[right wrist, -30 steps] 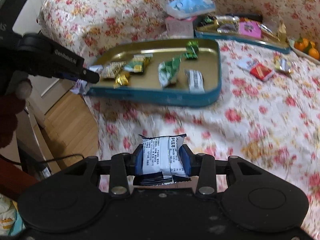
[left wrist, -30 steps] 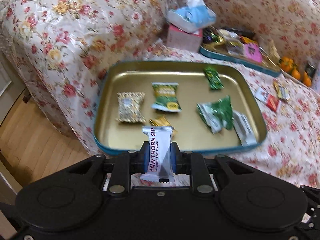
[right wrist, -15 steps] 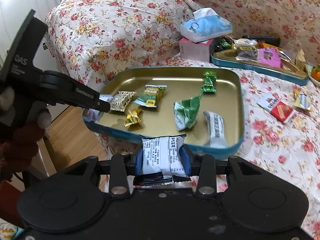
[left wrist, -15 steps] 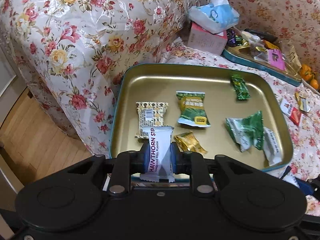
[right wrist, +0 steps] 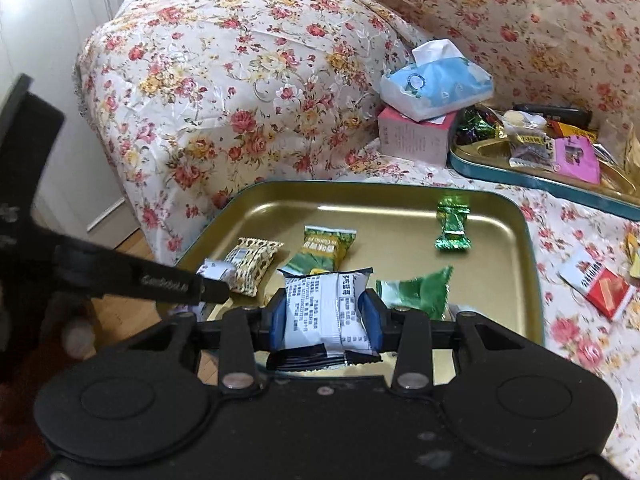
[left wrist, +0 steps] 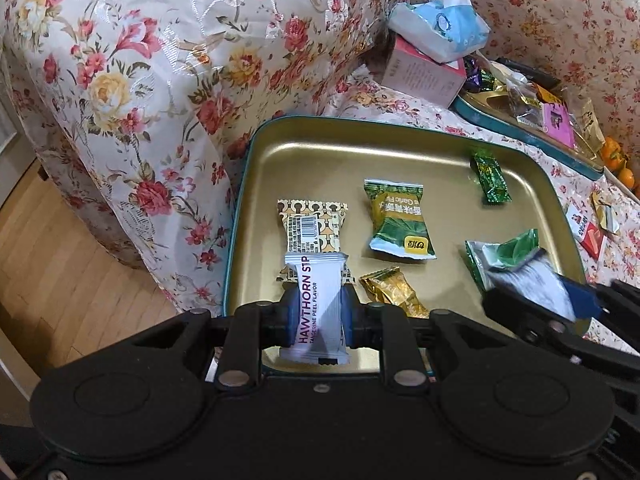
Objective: Organize snacks
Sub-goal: 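Open both tools to drop the white packet and hawthorn bar into the tray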
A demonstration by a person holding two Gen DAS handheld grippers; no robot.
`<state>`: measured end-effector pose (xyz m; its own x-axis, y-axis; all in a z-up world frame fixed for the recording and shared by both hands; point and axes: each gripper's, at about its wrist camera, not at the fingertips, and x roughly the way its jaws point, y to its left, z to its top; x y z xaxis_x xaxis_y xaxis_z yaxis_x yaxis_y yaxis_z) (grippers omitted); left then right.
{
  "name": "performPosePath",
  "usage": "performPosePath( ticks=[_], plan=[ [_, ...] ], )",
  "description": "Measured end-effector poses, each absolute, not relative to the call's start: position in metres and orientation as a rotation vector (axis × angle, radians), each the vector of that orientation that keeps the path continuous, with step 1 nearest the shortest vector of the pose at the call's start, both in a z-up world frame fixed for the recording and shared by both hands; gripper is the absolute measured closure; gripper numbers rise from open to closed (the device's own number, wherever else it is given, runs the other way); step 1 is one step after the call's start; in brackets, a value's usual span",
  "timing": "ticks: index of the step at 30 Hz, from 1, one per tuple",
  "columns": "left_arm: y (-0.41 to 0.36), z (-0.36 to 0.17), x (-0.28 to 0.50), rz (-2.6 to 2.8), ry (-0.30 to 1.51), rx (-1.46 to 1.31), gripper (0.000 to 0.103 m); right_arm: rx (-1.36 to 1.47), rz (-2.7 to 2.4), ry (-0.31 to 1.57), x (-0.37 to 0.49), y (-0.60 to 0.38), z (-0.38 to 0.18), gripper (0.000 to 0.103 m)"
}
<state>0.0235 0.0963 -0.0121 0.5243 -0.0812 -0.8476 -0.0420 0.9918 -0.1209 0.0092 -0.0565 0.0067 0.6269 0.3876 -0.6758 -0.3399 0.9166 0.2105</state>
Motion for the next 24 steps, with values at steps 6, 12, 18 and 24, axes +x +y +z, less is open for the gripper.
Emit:
performPosePath(
  ticks=[6, 12, 18, 24],
  plan=[
    [0.099, -0.011, 0.021, -0.049, 1.010, -0.159, 0.074, 0.058, 0.377, 0.794, 0.019, -0.050, -0.003, 0.062],
    [0.100, -0.012, 0.017, -0.031, 0.996, -0.158, 0.074, 0.076, 0.333, 0.788, 0.023, -0.050, -0.006, 0.062],
    [0.092, -0.013, 0.013, -0.021, 0.969, -0.124, 0.074, 0.069, 0.309, 0.774, 0.021, -0.047, -0.007, 0.062],
    [0.092, -0.013, 0.016, -0.012, 0.974, -0.132, 0.074, 0.066, 0.302, 0.768, 0.020, -0.047, -0.007, 0.062]
  ],
)
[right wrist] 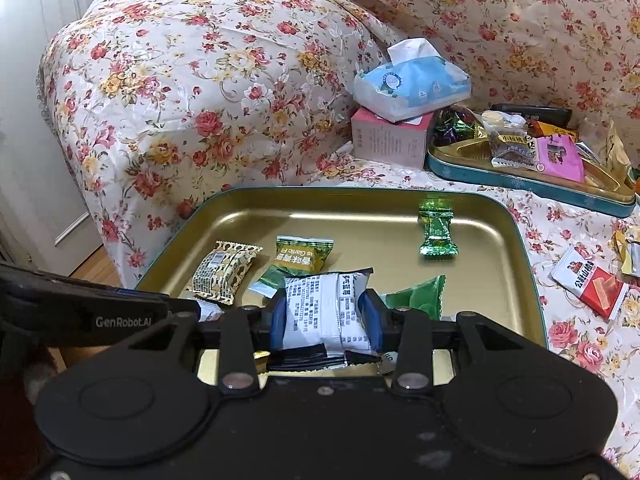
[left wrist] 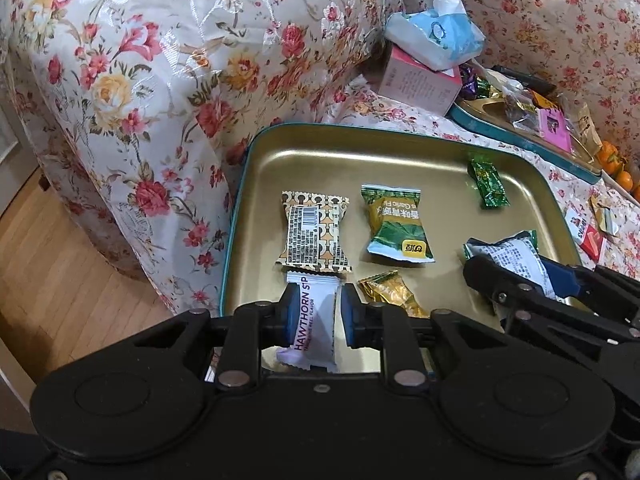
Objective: Organize snacks
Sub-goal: 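Open both tools to drop the white packet and hawthorn bar into the tray, then move both tools back toward the remaining snacks on the bed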
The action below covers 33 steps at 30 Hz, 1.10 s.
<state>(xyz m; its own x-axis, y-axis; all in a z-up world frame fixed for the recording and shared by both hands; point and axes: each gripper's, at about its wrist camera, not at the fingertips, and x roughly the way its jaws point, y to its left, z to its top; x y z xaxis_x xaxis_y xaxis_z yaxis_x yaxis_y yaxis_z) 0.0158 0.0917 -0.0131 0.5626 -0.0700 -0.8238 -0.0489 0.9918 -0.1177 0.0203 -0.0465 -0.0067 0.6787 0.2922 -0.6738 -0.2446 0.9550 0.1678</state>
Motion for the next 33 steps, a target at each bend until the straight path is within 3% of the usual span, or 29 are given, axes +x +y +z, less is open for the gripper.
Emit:
performPosePath(
  ticks=[33],
  plan=[
    [0.081, -0.011, 0.011, -0.022, 0.959, -0.098, 0.074, 0.088, 0.254, 0.742, -0.001, -0.068, 0.005, 0.059]
  ],
)
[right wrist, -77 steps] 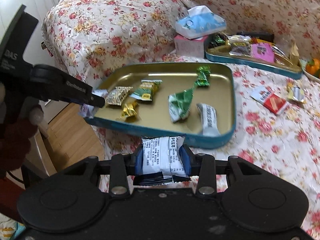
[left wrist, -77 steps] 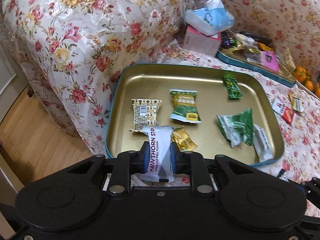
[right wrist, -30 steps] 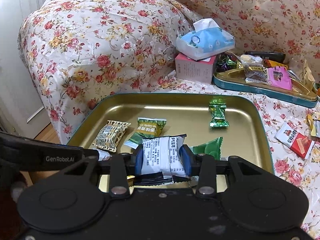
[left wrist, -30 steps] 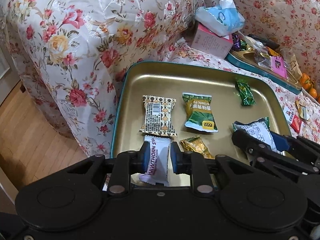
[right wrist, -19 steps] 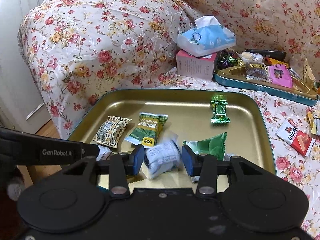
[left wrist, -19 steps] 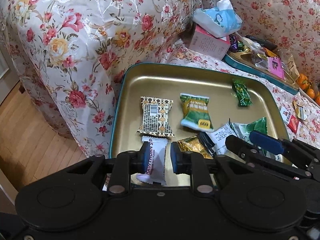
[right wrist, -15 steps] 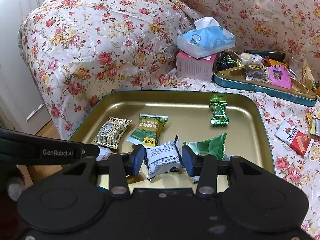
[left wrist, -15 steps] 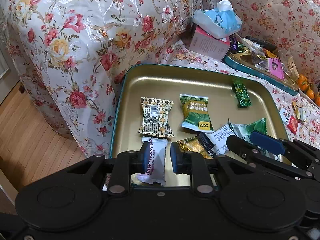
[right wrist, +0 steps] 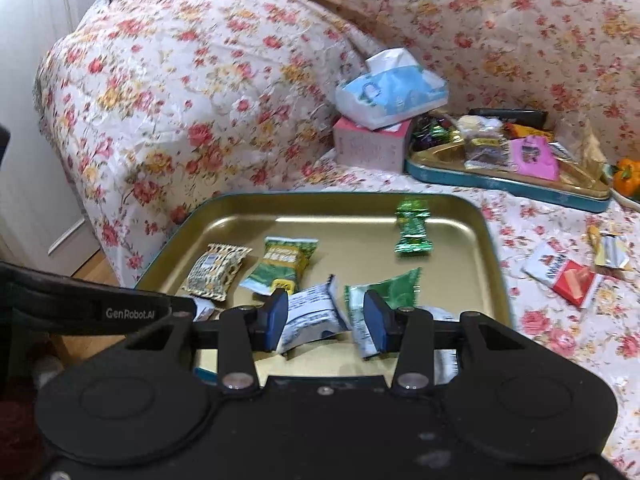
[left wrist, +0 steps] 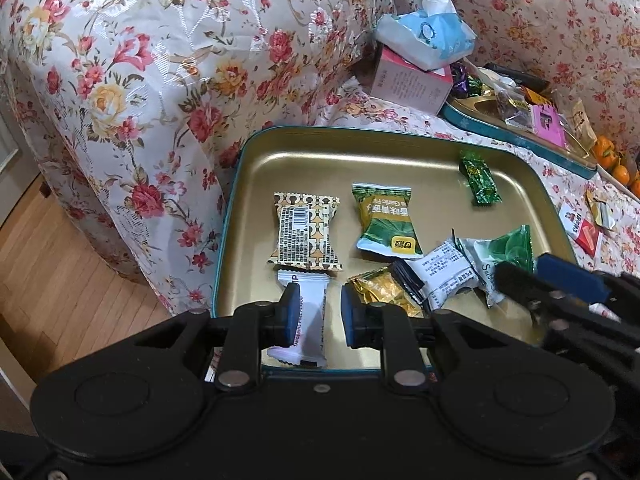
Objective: Organize snacks
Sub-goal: 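Move both tools back toward the remaining snacks on the bed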
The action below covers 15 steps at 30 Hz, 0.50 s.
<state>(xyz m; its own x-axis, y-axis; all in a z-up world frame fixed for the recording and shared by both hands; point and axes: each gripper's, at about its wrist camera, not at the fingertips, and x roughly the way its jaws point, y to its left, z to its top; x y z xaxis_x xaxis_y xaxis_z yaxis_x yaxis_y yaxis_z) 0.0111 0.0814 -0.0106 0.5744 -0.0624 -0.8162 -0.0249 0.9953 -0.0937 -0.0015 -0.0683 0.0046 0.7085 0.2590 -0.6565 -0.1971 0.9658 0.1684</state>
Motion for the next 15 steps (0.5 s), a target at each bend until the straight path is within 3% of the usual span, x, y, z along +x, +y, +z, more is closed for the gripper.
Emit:
performPosePath(
  ticks=[15],
  plan=[
    [0.071, -0.011, 0.007, -0.022, 0.876, -0.012, 0.073, 0.124, -0.022, 0.737, -0.039, -0.179, -0.007, 0.059]
  ],
)
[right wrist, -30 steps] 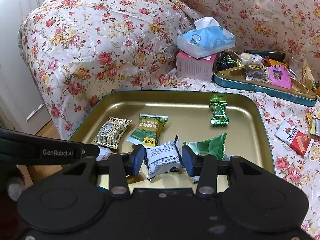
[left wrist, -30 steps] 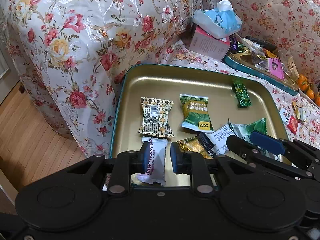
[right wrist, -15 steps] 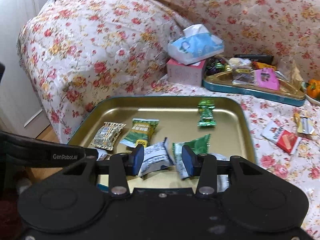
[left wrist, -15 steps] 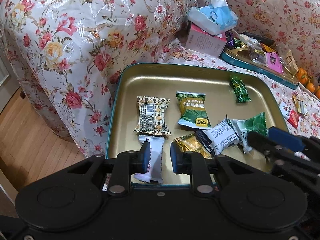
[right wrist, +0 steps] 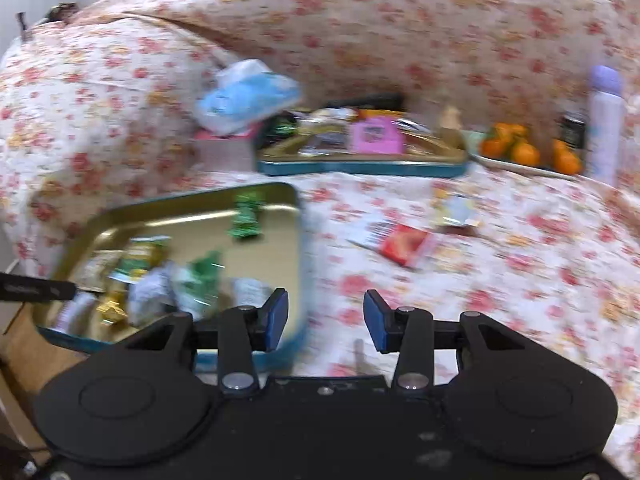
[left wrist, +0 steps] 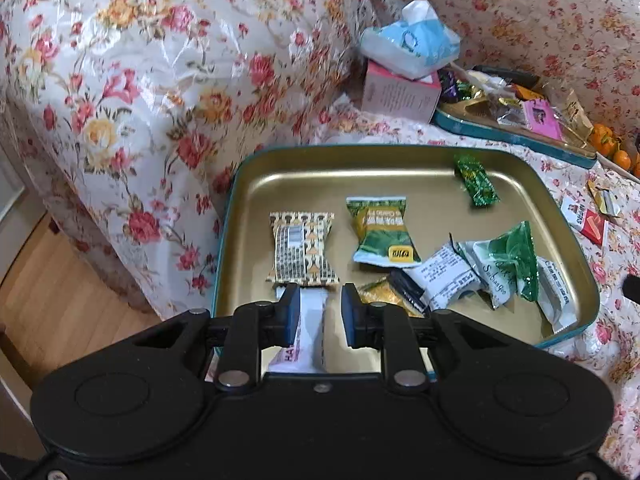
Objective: Organize snacks
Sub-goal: 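Move both tools back toward the remaining snacks on the bed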
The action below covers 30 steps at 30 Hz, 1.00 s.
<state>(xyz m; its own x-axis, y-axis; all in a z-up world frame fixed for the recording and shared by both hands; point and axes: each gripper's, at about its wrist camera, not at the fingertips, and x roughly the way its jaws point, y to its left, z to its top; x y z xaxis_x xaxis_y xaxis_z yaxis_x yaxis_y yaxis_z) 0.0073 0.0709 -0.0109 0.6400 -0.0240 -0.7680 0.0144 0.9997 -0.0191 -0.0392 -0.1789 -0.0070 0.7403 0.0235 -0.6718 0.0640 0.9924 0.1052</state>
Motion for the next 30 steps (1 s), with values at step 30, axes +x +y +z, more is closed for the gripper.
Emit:
performPosePath(
  ticks=[30],
  plan=[
    [-0.128, 0.015, 0.017, -0.228, 0.984, -0.118, 0.073, 0.262, -0.221, 0.750, -0.092, -0.321, -0.057, 0.059]
  ],
)
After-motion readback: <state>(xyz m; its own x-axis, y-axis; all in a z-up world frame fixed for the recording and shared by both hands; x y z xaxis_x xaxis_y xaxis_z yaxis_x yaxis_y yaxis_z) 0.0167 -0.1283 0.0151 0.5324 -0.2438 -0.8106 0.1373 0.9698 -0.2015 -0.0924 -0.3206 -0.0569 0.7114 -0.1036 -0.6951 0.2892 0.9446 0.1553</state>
